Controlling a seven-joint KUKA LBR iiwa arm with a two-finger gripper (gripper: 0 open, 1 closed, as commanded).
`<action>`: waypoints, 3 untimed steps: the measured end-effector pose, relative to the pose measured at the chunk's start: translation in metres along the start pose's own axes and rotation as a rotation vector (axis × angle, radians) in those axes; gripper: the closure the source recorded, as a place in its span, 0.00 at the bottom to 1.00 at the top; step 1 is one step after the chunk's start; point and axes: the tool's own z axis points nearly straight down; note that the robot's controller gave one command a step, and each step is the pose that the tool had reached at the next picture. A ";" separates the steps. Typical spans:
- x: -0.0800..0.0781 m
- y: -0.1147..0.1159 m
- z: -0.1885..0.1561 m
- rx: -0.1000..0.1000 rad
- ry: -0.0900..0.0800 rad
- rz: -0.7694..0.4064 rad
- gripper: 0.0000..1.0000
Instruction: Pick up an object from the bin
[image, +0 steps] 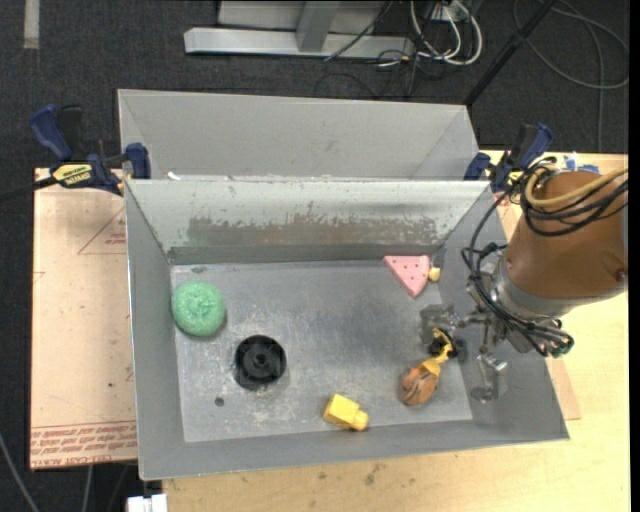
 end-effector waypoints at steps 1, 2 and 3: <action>0.003 0.008 0.002 0.002 -0.002 -0.210 0.00; 0.006 0.017 0.080 0.005 -0.005 -0.260 0.00; -0.002 0.018 0.099 0.012 -0.016 -0.360 1.00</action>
Offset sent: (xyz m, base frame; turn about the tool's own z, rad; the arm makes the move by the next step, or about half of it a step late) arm -0.0172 0.0129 -0.0875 -0.2603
